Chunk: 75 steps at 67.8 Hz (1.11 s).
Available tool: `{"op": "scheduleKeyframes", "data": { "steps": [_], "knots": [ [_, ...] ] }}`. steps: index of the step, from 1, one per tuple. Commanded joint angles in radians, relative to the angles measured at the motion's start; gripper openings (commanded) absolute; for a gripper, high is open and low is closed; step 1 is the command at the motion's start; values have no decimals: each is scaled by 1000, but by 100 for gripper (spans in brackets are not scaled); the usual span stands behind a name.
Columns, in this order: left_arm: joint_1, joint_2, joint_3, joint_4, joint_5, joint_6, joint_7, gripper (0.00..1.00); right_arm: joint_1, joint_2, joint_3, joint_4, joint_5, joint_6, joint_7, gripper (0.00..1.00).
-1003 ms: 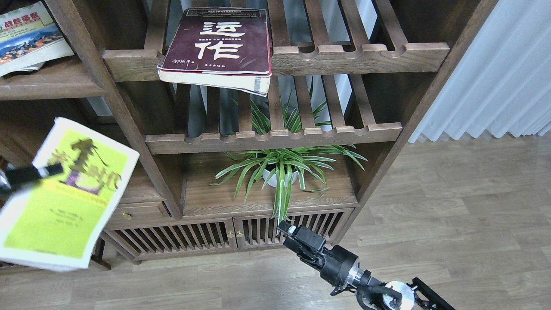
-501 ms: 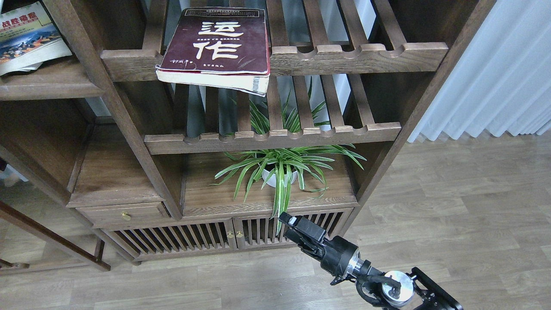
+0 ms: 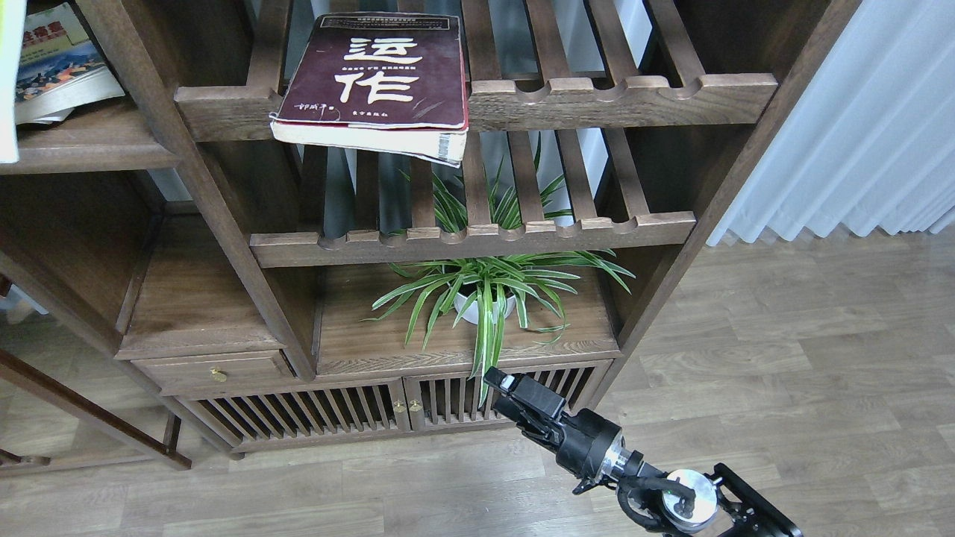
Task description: Organize books on shelf
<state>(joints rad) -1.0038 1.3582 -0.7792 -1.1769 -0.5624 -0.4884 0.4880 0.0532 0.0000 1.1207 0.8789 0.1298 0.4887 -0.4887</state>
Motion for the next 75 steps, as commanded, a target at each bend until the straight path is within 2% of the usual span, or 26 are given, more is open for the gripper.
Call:
{"op": "scheduleKeyframes", "data": {
  "steps": [1,38,75],
  "knots": [
    [-21,-13,1,26,-1,0,1,0,-7,0,5,-1,2,0,0,100],
    [-186,-37,1,65,1,0,1,0,-18,0,10,-3,2,0,0,100],
    [-185,-22,17,105,75,0,1,1,-13,0,10,-24,4,0,0,100]
  ]
}}
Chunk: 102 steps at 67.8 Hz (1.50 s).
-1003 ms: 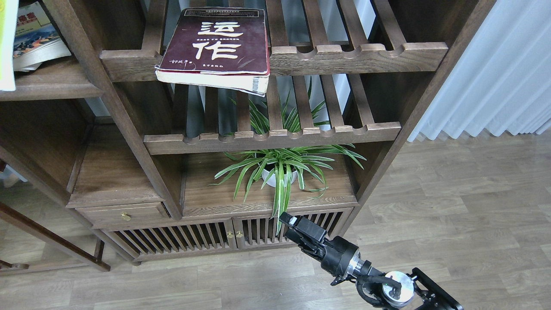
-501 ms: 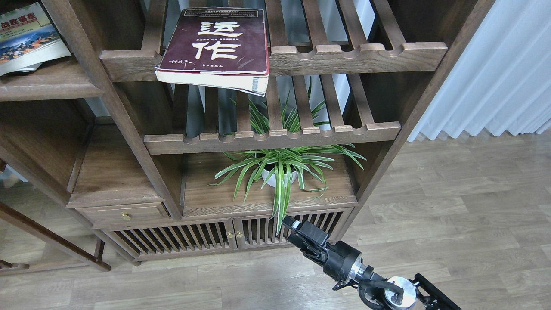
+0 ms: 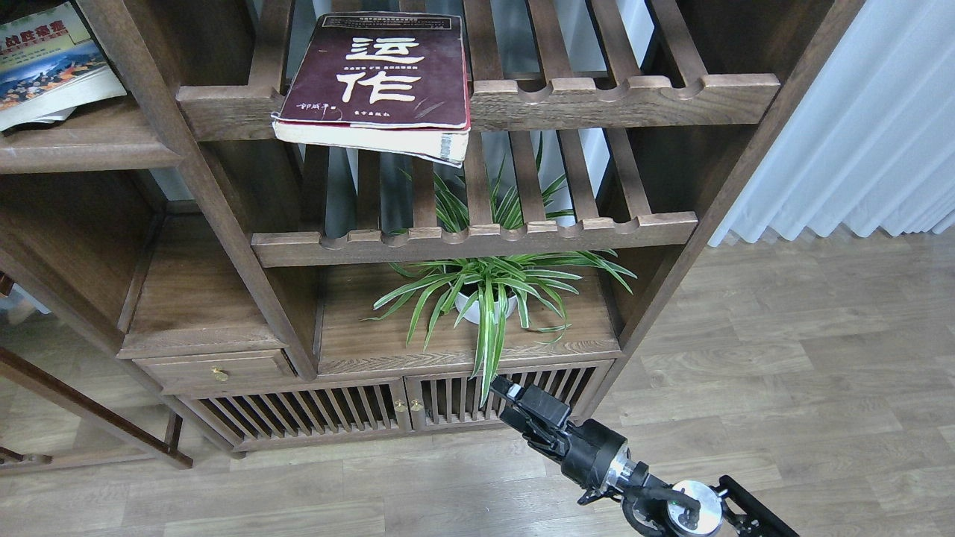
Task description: Organize books on shelf
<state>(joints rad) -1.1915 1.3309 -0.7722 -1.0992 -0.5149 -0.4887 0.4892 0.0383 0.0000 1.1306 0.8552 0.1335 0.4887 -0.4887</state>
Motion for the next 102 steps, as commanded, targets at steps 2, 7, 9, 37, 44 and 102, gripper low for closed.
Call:
{"op": "scheduleKeyframes", "data": {
  "steps": [2,7,9,37,44,102],
  "knots": [
    [3,5,16,36,27,0,-1,1,3,0,0,-2,0,0,0,100],
    [3,4,30,50,27,0,-1,1,5,0,0,-10,0,0,0,100],
    [3,4,40,55,27,0,-1,1,6,0,0,-16,0,0,0,100],
    [-4,-19,62,150,30,0,-1,1,3,0,1,-25,0,0,0,100],
    [-5,-42,62,180,32,0,-1,1,2,0,0,-30,0,0,0,100],
    [-69,-233,62,401,39,0,-1,1,-5,0,0,-28,17,0,0,100]
  ]
}}
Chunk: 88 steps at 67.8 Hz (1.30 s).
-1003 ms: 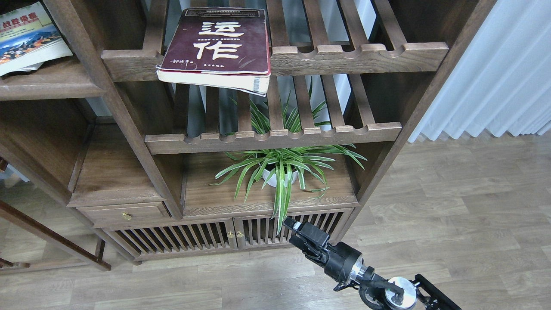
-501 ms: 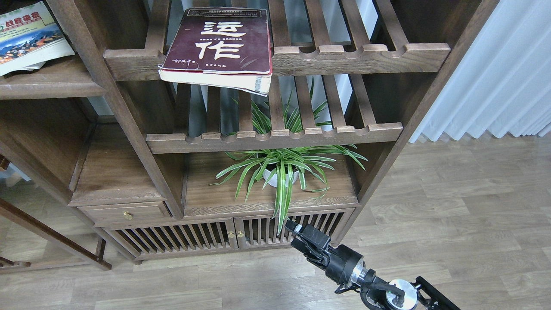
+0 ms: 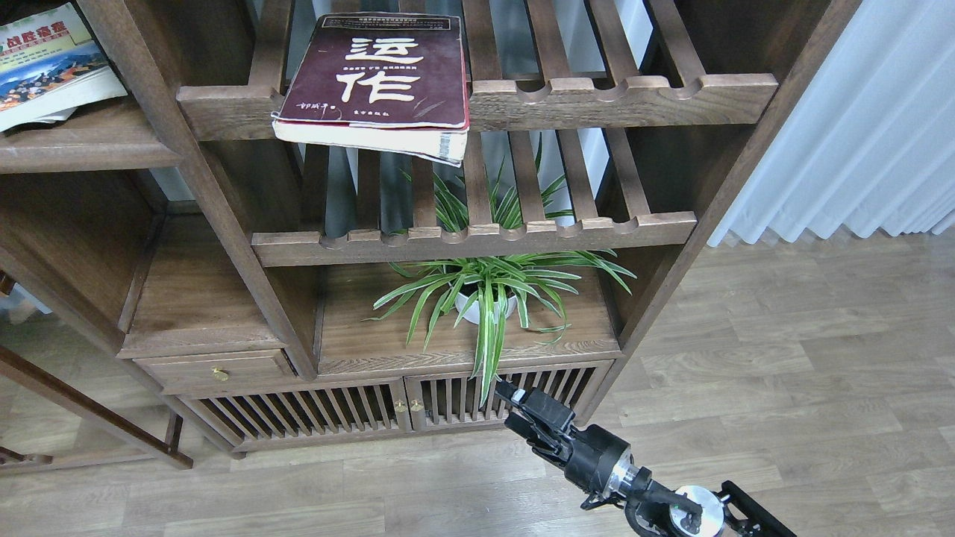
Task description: Organize books on shelf
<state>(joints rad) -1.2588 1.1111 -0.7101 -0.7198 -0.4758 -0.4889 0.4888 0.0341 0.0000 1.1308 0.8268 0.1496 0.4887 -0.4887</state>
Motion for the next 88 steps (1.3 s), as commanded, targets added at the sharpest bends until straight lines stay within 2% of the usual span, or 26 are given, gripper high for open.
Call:
{"op": "scheduleKeyframes", "data": {
  "steps": [1,36,57,88],
  "knots": [
    [-2,-19,0,31,0,0,0,1,0,0,0,0,1,0,0,100],
    [-17,-45,12,23,-6,0,0,1,-23,0,0,5,1,0,0,100],
    [-31,-47,20,-108,-6,0,0,1,-29,0,-2,6,1,0,0,100],
    [-36,-36,17,-82,-1,0,0,1,-60,0,-2,5,5,0,0,100]
  ]
}}
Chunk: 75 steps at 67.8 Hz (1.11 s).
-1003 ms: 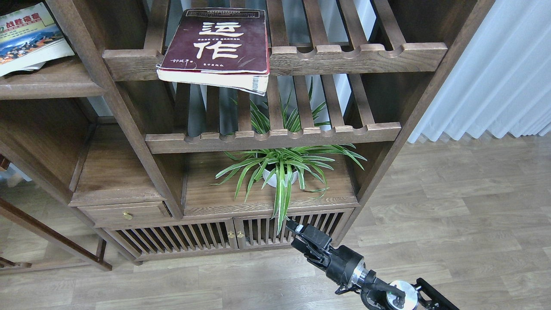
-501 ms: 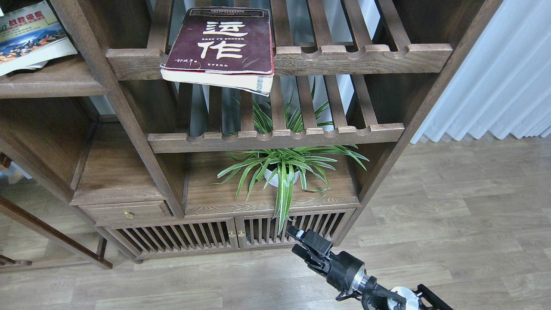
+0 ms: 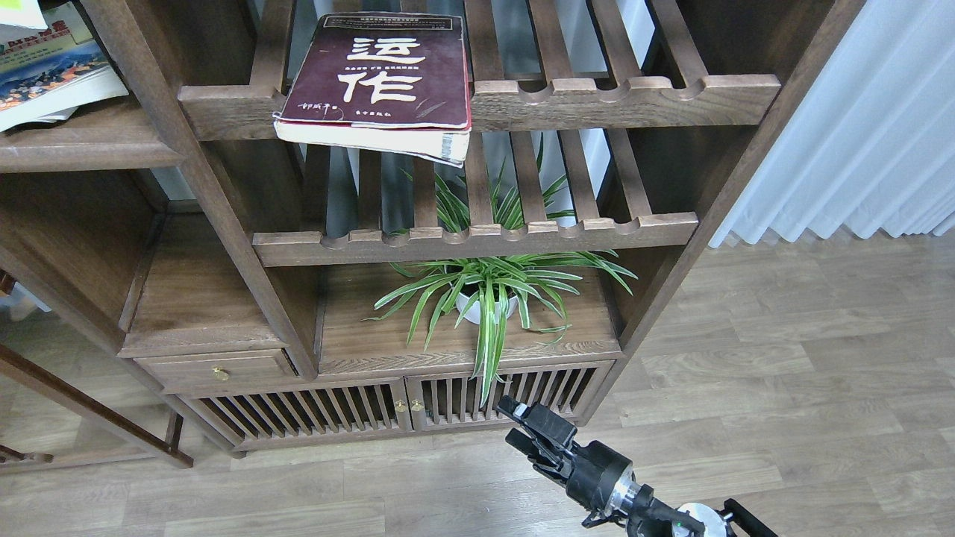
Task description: Organize books on shelf
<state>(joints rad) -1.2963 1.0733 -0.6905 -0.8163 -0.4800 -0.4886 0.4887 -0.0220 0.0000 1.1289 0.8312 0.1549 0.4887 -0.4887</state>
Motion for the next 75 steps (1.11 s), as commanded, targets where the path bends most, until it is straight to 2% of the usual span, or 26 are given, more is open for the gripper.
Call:
{"op": "scheduleKeyframes", "data": {
  "steps": [1,31,65,75],
  "knots": [
    [2,2,-3,17,3,0,0,1,-4,0,0,0,0,0,0,100],
    [0,-55,-1,135,4,0,0,1,-39,0,-1,16,0,0,0,100],
    [-15,-128,-3,209,6,0,0,1,-46,0,-8,19,0,0,0,100],
    [-17,-133,-4,220,8,0,0,7,-46,0,-6,17,0,0,0,100]
  ]
}}
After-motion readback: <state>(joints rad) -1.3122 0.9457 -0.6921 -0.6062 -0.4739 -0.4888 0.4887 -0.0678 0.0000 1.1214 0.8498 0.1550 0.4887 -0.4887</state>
